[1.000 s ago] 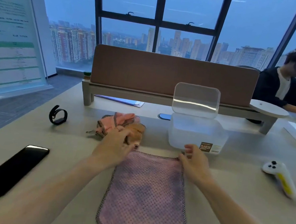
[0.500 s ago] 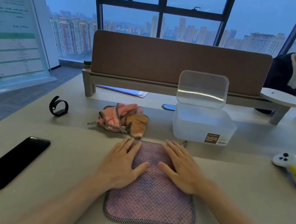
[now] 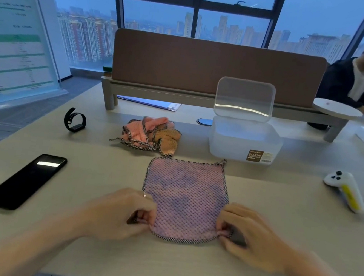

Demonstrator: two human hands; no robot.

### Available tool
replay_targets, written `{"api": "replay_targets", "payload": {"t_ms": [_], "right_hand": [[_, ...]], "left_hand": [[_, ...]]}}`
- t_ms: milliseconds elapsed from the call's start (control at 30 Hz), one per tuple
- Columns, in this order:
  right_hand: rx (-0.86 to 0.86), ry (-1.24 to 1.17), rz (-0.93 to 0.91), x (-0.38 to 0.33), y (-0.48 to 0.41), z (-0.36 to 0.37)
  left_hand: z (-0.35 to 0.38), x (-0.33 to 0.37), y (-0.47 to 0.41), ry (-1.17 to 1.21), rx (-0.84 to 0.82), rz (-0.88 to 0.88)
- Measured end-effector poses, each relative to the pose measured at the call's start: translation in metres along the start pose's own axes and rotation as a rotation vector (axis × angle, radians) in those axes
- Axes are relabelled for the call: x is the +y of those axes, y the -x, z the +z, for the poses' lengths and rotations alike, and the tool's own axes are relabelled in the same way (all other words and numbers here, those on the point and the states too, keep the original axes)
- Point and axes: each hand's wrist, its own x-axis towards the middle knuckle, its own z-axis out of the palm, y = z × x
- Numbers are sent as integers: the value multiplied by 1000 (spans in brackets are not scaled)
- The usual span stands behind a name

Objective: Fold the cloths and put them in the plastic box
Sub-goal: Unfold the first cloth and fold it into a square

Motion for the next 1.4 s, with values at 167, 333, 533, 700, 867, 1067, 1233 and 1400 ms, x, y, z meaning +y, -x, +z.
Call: {"api": "replay_targets", "payload": {"t_ms": [167,333,533,700,867,1067,1233,1400], "right_hand": [[15,47,35,5,8,3],[136,-152,156,5,18,6],[437,-535,328,28,-31,-21],[384,-513,501,73,-88,-21],[268,-284,628,90,-103,1],[377,-270,618,93,-117,-6],[322,-224,632,90,-123,0],[320,-48,633,81,-119,1]], "left_hand": [[11,-4,6,-91,60,-90],[-1,4,14,59,61,-112],[-33,-7,-23,379,416,-175],[-23,-49,-79,338,594,-473],[3,-65,-93,121,573,-594],[-3,-72,-96,99,607,-607],[2,-80,-98,90,590,-631],[1,-83,-102,23,556,-631]]}}
